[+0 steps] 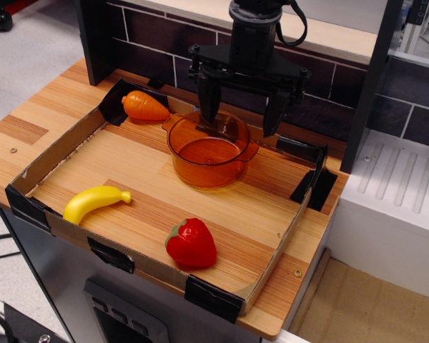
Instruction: Put banana in pot
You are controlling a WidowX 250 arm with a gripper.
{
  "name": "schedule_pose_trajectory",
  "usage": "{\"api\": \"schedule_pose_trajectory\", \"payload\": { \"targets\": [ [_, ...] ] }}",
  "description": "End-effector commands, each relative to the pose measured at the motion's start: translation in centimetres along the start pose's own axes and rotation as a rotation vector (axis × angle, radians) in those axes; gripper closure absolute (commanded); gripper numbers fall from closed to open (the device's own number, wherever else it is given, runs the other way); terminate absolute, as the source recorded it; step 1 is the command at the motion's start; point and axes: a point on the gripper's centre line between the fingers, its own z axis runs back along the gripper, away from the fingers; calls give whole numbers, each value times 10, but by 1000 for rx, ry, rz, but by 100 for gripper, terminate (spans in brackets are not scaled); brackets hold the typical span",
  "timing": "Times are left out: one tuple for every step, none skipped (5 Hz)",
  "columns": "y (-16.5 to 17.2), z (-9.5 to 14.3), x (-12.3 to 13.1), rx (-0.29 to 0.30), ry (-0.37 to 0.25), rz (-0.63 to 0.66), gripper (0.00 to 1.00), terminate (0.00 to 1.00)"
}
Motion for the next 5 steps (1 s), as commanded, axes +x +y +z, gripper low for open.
{"api": "schedule_pose_trajectory", "payload": {
  "targets": [
    [0, 0, 0, 0, 0, 0, 0, 0],
    [6, 18, -11, -65, -49, -106, 0, 0],
    [23, 17, -26, -97, -48, -191, 0, 0],
    [49, 20, -37, -151, -22, -274, 0, 0],
    [75, 9, -42, -154, 77, -348, 0, 0]
  ]
}}
